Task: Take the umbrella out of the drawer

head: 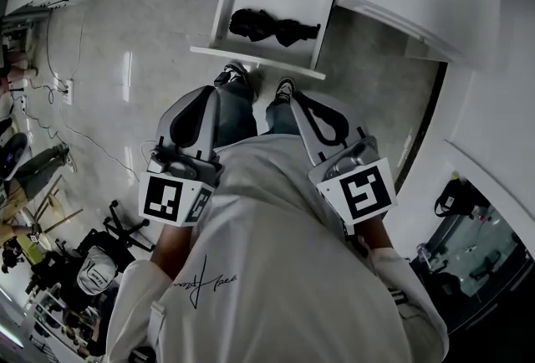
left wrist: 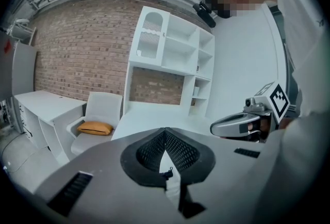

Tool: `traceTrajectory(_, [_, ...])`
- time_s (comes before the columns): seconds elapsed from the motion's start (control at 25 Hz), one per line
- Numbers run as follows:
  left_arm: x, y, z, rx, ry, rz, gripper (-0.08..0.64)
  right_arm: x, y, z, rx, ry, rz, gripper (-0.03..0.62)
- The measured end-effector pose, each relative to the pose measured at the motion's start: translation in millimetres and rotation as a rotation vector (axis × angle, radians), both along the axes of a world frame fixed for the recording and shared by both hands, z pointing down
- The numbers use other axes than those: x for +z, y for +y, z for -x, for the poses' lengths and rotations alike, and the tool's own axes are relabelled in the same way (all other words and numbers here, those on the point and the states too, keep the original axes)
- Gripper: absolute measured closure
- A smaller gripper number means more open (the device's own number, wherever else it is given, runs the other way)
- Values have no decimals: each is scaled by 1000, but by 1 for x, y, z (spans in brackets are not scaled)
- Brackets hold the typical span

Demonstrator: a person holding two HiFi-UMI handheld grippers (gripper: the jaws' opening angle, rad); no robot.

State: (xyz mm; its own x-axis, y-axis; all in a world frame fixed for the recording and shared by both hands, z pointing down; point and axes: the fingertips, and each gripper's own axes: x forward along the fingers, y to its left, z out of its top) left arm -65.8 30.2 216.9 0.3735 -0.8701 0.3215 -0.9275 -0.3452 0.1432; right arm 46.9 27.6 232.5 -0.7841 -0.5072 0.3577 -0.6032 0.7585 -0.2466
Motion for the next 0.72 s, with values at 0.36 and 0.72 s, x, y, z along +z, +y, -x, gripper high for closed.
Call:
traceTrajectory(0.36, [20, -14, 27, -21, 51, 32, 545, 14, -6, 30, -99, 155, -45, 566])
traceTrajectory(0.72, [37, -27, 53, -50, 81, 65, 545, 38, -36, 46, -118, 210, -36, 566])
